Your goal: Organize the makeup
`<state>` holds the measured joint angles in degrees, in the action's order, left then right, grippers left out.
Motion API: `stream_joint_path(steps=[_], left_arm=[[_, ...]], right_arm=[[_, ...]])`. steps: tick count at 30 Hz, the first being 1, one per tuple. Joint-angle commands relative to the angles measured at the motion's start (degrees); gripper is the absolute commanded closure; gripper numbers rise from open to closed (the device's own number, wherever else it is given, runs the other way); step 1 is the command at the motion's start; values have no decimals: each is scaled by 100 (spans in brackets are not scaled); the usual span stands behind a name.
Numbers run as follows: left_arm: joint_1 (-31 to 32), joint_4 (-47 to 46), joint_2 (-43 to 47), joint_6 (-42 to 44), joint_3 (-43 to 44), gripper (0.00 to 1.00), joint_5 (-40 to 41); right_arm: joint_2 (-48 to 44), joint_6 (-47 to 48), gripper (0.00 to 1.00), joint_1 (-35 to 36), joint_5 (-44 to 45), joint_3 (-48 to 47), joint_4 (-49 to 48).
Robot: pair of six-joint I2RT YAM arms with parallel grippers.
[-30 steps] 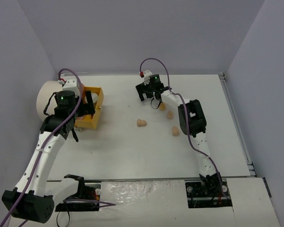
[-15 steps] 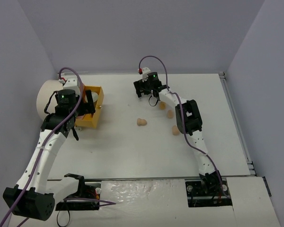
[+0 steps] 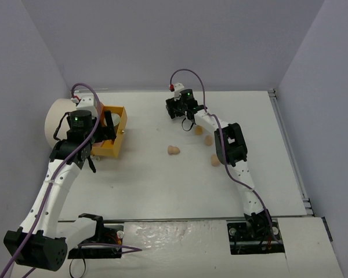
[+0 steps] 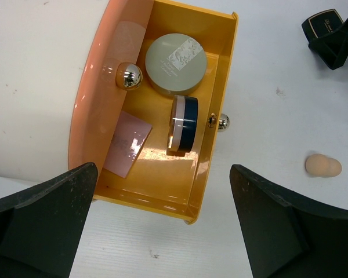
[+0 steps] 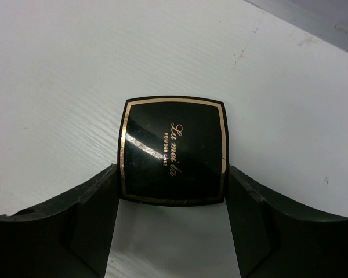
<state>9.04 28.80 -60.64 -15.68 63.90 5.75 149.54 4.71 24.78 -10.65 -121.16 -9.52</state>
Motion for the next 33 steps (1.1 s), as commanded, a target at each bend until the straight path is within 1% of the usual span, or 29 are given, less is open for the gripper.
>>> stream_joint_path(steps=[1, 4, 8, 9, 13, 16, 17, 20, 21, 25, 27, 29, 33], left_arm=[[-44, -403, 52, -70, 88, 3, -85], [-51, -402, 52, -84, 88, 3, -151], [-60, -394, 78, -158, 116, 3, -272], [-60, -411, 73, -191, 132, 3, -386], [-51, -350, -60, -388, 364, 3, -971], [-51, -152, -122, -579, 603, 3, -1324], [-43, -94, -106, -637, 710, 3, -1539], [-43, -15, -86, -851, 845, 3, -1815], [-43, 25, -74, -948, 943, 3, -2085], [-34, 160, -45, -1215, 1162, 3, -2690], [-34, 194, -28, -1405, 1209, 3, -3066], [-10, 164, -2, -1645, 1188, 3, -3258], [156, -28, 24, -2042, 1083, 3, -3742]], right_arm=[[-549, 62, 81, 73, -75, 512, 111], [-1272, 83, 89, 214, -216, 1207, -180], [-2074, 82, 93, 490, -272, 2279, -648], [-2423, 77, 94, 556, -283, 2521, -742], [-3576, 99, 94, 883, -384, 3373, -1084], [-4179, 179, 94, 1142, -438, 3973, -1177], [-4525, 171, 94, 1290, -455, 4237, -1201], [-5169, 109, 94, 1529, -550, 4587, -1384], [-5514, 63, 94, 1622, -631, 4868, -1505], [-6388, -46, 93, 1996, -888, 5593, -1963], [-6646, -73, 93, 2166, -992, 5856, -2097], [-6915, -43, 92, 2308, -1016, 5972, -2115], [-7222, -64, 92, 2421, -1080, 6170, -2131]])
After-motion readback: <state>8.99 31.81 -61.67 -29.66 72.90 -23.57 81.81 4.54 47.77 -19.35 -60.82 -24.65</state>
